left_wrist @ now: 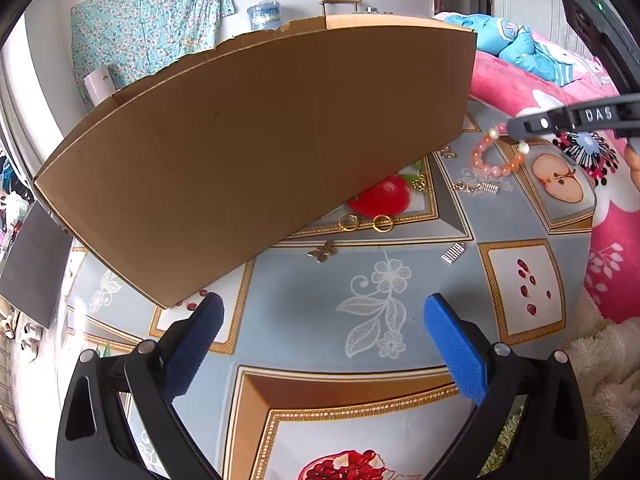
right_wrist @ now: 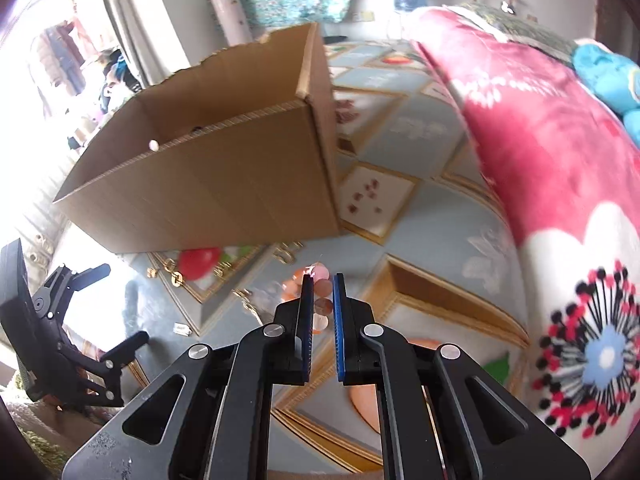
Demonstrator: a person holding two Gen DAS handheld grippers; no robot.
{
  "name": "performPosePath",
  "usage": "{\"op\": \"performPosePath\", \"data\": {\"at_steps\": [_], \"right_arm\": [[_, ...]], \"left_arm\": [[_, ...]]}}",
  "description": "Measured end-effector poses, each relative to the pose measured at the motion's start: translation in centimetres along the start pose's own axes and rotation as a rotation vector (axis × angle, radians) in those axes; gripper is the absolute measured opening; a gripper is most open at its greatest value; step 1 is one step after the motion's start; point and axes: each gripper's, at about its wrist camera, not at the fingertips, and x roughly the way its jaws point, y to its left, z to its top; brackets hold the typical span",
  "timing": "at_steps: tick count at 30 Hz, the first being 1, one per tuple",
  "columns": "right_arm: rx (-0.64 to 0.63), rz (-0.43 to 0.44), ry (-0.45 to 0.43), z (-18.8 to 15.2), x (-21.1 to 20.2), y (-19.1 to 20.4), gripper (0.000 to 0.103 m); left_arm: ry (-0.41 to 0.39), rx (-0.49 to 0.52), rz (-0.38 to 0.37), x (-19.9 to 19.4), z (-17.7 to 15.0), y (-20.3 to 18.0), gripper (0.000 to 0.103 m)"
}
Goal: Organize jewelry
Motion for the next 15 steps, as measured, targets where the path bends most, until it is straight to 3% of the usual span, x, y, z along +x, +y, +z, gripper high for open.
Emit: {"op": "performPosePath", "data": {"at_steps": [6,7,8,11,13,15], "right_arm": [[0.051,-0.044,0.068,-0.9,0.8,-1.2,0.009],[0.050,-0.055,0.070,-1.0,0.7,-1.4,0.012],[0.044,-0.071,0.063,-1.3,0.4,-1.3,0.022],[0.011,-0.097,0.014,-1.3,-0.5,-0.7,0.030],[-0.010,-0.082,-0.012,-1.5,-1.2,-0.2,0.030],[-0.031,-0.014,-0.030,-1.4,-1.7,0.4,0.030]], "left_arm": [[0.018,-0.008,0.004,0.3,0.2,-0.1,0.099],[0.022,-0.013,0.003,0.3,0.1,-0.1,0.099],[0.027,-0.020,0.002,0.3,0.1,-0.2,0.099],[0.041,-0.044,-0.004,0.5,0.1,0.0,0.099],[0.054,-0.074,-0.019,0.6,0.0,0.3,0.099],[0.070,-0.110,-0.042,0.9,-0.2,0.8,0.099]]}}
